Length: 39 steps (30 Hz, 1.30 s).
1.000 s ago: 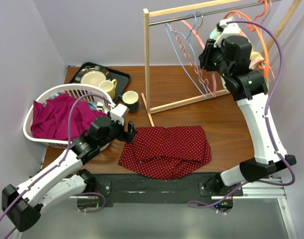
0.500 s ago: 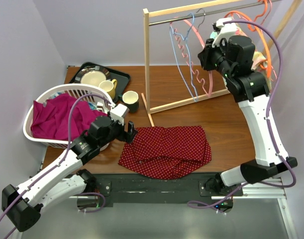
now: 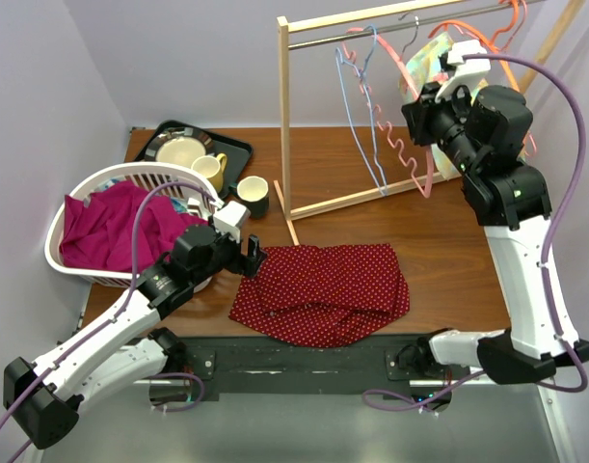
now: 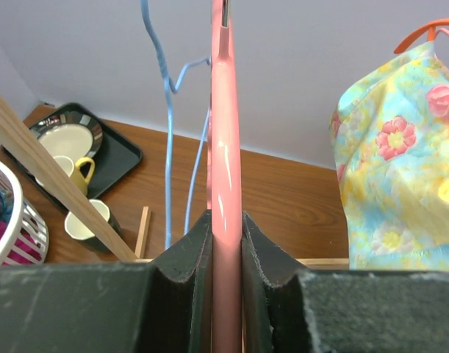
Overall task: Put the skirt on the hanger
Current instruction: Grab a hanger with the right arm, then pass the hanger from the right arm to the left
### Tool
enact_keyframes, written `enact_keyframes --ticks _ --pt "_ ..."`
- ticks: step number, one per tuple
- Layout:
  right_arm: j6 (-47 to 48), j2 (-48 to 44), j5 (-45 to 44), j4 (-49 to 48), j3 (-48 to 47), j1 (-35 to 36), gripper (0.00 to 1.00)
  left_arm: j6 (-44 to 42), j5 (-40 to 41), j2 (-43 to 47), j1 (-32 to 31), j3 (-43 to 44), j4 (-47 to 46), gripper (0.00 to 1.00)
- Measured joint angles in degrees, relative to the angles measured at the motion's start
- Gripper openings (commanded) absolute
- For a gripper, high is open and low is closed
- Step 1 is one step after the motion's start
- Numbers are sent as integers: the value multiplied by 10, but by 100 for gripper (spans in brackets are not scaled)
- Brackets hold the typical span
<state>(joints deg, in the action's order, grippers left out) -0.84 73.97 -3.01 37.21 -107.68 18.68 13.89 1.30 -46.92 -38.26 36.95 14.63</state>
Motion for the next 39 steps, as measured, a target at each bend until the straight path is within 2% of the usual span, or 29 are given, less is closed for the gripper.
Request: enact_keyframes --ticks 5,6,8,13,19,23,29,35,39 --pt "24 -43 -1 0 59 -7 0 0 0 0 0 0 0 88" --pt "27 -52 -3 1 71 -10 0 -1 0 0 0 0 0 94" --pt "38 -86 -8 3 111 -20 0 -2 -2 0 0 0 0 100" --pt "75 -202 -37 29 235 -53 0 -12 -13 8 1 0 -1 100" --pt "150 -327 -27 129 328 -75 0 -41 -73 11 4 0 -18 100" --pt "207 -370 51 206 353 -95 0 -80 -142 7 4 0 -45 100" --pt "274 -377 209 291 382 -106 0 -144 -238 2 4 7 -74 100" --pt "329 -370 374 330 399 -106 0 -167 -347 -18 2 17 -145 95" --pt "366 -332 464 347 403 -106 0 -169 -375 -64 -26 29 -167 91"
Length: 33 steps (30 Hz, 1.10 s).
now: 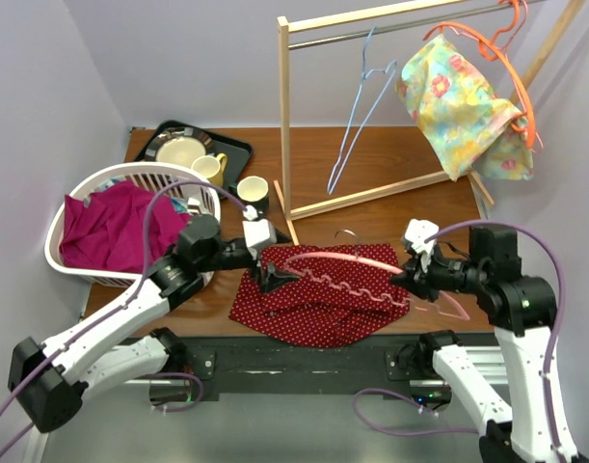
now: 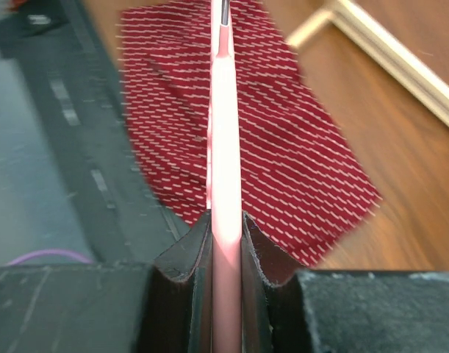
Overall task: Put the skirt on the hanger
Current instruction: Pass the hanger from the right arm to the left, then pass the hanger from the left arm to the right
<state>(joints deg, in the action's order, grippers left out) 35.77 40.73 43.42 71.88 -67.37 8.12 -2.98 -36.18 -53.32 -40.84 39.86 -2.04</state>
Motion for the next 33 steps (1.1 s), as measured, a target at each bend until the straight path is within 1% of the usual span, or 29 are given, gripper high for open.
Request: enact_keyframes --ticks 4,6,7,8,10,12,13,14,15,17,18,22,26,29,32,33 --pt "43 50 66 17 7 0 0 -17 -1 -40 -48 7 15 85" --pt "70 71 92 30 8 0 0 -24 0 -50 -59 9 27 64" --pt "81 83 104 36 9 0 0 -25 0 -52 -61 9 32 56" --pt "91 92 112 40 9 0 0 -26 0 -53 -61 9 38 34" --pt "109 109 126 44 13 0 0 -28 -6 -56 -61 13 47 0" --pt "120 117 131 49 14 0 0 -26 -13 -66 -61 20 58 0" --pt "123 122 130 51 16 -3 3 -26 -20 -72 -61 24 64 0" --pt "131 125 130 54 18 -4 16 -27 -22 -78 -61 29 72 0" --pt "135 130 130 56 21 -5 44 -26 -23 -84 -61 32 78 0" --pt "148 147 132 58 21 -5 52 -25 -20 -90 -61 36 91 0" --pt "156 156 137 59 21 -2 54 -23 -16 -92 -62 39 100 0" --pt "176 224 155 57 5 40 56 -23 0 -113 -69 65 146 0" --pt "176 290 167 54 -27 77 56 -26 18 -142 -77 107 175 0" --pt "172 329 179 53 -46 93 50 -27 26 -154 -82 126 183 0" --pt "167 359 187 53 -58 100 32 -29 35 -159 -87 133 191 0" --pt "167 367 190 52 -61 102 3 -31 37 -161 -88 135 196 0"
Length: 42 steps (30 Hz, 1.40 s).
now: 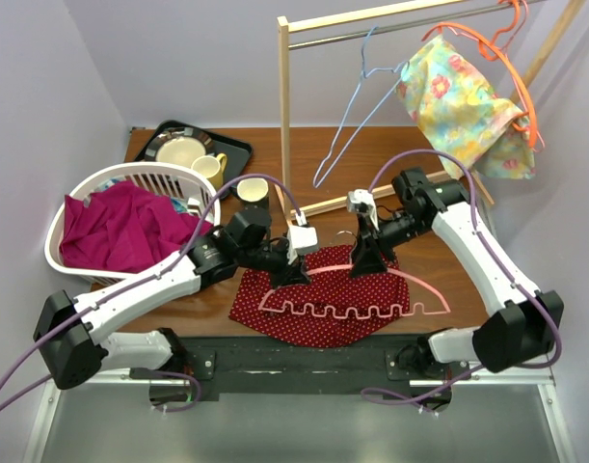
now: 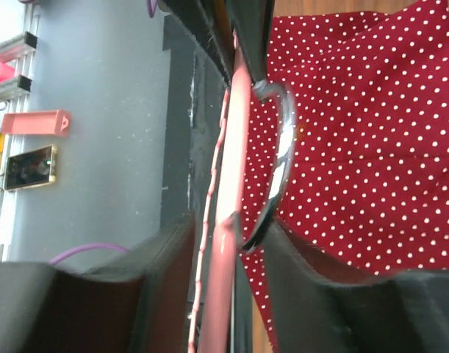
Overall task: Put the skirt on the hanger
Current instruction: Pass the hanger from the left arm to the right
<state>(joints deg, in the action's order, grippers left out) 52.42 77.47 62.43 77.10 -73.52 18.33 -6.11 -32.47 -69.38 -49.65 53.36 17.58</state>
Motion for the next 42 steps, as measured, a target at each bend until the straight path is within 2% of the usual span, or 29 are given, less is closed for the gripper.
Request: enact_keyframes --ticks 1,10,13,14,21,24,27,28,29,33,34,35,36,37,40,42 --pt "-1 8 2 0 -2 2 0 -2 3 -2 0 1 4 0" --pt "7 44 7 -15 -1 8 0 -2 46 3 -4 8 32 0" --pt "26 51 30 -17 5 9 12 5 56 24 -6 0 37 0" --pt "30 55 35 -17 7 10 20 8 59 29 -6 0 40 0" --pt "58 81 45 -8 24 23 34 9 73 30 -6 0 31 0" --pt "65 82 43 -5 26 26 28 10 77 30 -6 0 31 0" --pt "71 82 43 -5 27 26 29 10 76 30 -6 0 31 0" --pt "71 82 43 -4 27 26 24 9 76 30 -6 0 31 0" --pt "72 82 43 -4 27 26 0 9 76 30 -6 0 31 0" --pt "69 83 35 -14 26 21 0 20 75 26 -7 0 28 0" --pt "68 83 36 -14 26 20 0 20 73 24 -6 0 26 4" --pt "68 83 34 -15 26 20 0 20 75 23 -5 0 26 23" --pt "67 83 33 -15 26 20 0 21 76 23 -5 0 26 33" --pt "66 83 33 -15 26 20 0 24 76 23 -5 0 24 49" --pt "49 83 32 -13 28 18 0 37 96 29 2 -1 12 66" --pt "31 83 34 -12 32 16 0 57 117 50 10 -9 3 67"
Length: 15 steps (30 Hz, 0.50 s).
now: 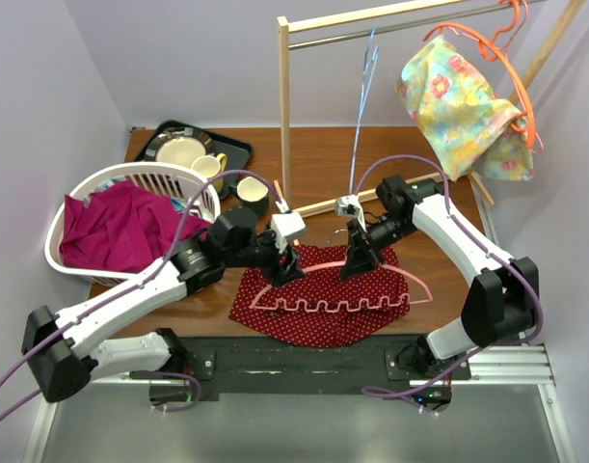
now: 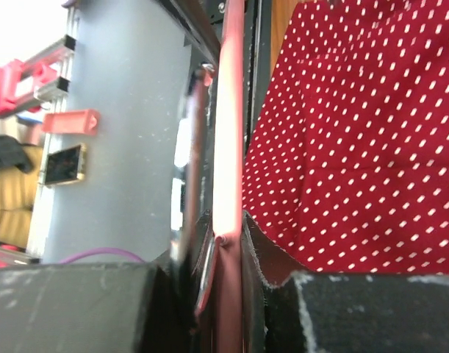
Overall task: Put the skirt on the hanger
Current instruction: Pass the hanger from the left arm to the right
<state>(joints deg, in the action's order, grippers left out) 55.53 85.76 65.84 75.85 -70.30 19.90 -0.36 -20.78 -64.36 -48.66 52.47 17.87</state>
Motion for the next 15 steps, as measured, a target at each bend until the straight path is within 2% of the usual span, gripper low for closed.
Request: enact_keyframes --ticks 6,15 --pt "-27 31 13 7 9 -6 0 100 46 97 5 -41 7 68" --pt "20 169 71 2 22 -2 0 257 47 178 -10 -125 60 68"
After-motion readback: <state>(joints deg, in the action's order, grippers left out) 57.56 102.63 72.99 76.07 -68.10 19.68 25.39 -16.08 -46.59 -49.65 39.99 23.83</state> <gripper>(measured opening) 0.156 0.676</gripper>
